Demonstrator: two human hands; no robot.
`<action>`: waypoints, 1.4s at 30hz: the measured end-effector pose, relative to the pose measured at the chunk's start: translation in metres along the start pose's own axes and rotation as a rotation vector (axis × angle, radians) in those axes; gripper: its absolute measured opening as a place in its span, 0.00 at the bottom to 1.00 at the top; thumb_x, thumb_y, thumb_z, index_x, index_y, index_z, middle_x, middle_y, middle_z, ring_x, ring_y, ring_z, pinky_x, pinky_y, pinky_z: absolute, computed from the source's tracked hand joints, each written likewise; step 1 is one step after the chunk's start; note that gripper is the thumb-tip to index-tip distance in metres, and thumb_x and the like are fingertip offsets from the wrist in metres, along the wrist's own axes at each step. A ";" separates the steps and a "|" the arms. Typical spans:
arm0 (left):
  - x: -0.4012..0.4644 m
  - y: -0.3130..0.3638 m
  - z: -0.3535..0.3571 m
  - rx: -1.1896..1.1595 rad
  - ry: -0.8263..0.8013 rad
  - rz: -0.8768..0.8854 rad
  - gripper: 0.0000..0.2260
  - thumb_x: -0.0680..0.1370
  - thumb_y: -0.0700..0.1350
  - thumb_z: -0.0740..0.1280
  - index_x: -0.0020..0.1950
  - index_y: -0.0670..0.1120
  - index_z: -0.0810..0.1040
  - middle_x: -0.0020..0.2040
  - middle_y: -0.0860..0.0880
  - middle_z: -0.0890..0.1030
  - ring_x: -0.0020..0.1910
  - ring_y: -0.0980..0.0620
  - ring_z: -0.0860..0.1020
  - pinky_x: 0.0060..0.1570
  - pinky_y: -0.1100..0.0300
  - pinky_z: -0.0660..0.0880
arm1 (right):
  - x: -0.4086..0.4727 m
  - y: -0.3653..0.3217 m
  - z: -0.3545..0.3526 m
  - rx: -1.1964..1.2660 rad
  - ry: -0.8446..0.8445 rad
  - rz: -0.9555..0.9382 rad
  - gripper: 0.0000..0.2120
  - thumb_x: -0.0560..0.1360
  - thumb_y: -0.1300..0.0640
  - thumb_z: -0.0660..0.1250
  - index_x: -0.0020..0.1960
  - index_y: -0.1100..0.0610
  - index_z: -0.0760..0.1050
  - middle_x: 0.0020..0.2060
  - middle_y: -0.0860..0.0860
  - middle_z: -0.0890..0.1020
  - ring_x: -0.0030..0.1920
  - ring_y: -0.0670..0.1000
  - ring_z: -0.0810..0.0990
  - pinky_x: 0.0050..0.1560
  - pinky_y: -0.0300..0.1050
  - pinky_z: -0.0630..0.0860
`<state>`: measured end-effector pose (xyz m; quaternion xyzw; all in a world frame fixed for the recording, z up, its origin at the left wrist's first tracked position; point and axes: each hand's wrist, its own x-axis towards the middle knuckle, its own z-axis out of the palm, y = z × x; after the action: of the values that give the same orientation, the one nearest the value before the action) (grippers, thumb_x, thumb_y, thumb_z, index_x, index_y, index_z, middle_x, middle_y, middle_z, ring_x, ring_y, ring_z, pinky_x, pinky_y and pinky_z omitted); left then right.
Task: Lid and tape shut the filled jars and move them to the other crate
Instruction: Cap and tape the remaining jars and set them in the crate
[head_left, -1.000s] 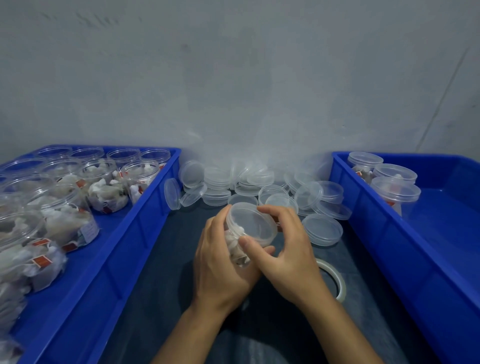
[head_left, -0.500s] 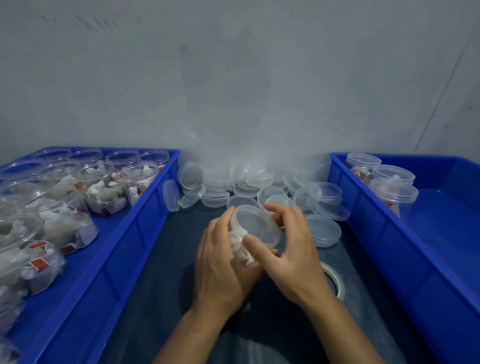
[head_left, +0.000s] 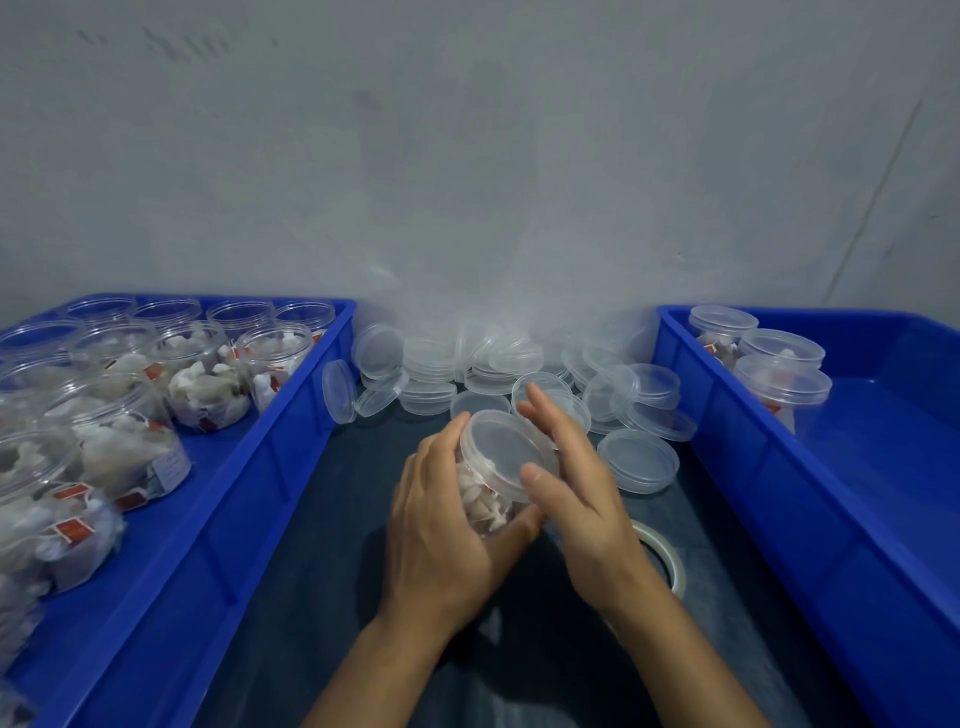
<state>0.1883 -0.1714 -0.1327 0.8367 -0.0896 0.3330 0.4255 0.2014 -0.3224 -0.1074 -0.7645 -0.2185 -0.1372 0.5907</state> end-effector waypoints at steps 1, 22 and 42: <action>0.000 0.000 0.000 -0.007 0.002 -0.007 0.41 0.72 0.68 0.71 0.79 0.49 0.68 0.67 0.56 0.76 0.65 0.55 0.76 0.61 0.54 0.77 | 0.000 0.000 0.001 0.018 -0.017 0.010 0.34 0.76 0.44 0.66 0.81 0.44 0.64 0.73 0.39 0.74 0.76 0.45 0.71 0.74 0.53 0.70; -0.004 0.013 0.005 -0.056 0.088 -0.174 0.32 0.76 0.61 0.69 0.79 0.54 0.68 0.69 0.62 0.74 0.65 0.64 0.72 0.63 0.57 0.75 | -0.001 -0.021 0.023 -0.383 0.236 -0.090 0.24 0.76 0.38 0.68 0.68 0.49 0.81 0.62 0.35 0.78 0.66 0.30 0.71 0.69 0.32 0.68; 0.005 -0.004 0.011 0.017 0.338 -0.057 0.41 0.69 0.62 0.75 0.72 0.42 0.64 0.68 0.42 0.68 0.66 0.37 0.72 0.65 0.36 0.72 | -0.001 -0.012 -0.045 -1.015 -0.493 0.557 0.13 0.67 0.40 0.64 0.44 0.48 0.78 0.39 0.44 0.82 0.44 0.50 0.80 0.38 0.45 0.68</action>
<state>0.1990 -0.1763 -0.1365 0.7744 0.0099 0.4575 0.4369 0.1965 -0.3630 -0.0858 -0.9871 -0.0484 0.1156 0.0999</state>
